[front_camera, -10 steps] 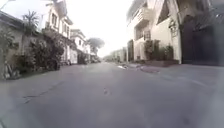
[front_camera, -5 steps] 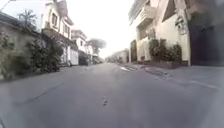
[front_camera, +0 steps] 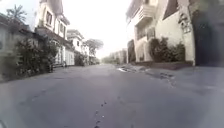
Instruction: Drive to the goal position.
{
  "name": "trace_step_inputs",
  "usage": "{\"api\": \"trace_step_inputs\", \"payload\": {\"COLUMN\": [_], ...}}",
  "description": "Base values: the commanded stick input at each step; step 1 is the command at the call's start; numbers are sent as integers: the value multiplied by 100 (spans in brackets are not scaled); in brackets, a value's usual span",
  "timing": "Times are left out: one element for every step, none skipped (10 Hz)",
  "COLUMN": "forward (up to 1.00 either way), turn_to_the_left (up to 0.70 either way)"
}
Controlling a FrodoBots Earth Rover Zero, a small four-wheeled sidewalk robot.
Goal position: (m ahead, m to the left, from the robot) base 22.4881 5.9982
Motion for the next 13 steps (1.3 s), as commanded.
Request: {"api": "trace_step_inputs", "payload": {"forward": [100,100,100,100,100,100,100,100,100,100,100,100,100], "turn_to_the_left": [2,-16,-36,-28,2,2,2,-27,-27,-5,2,-38,-38]}}
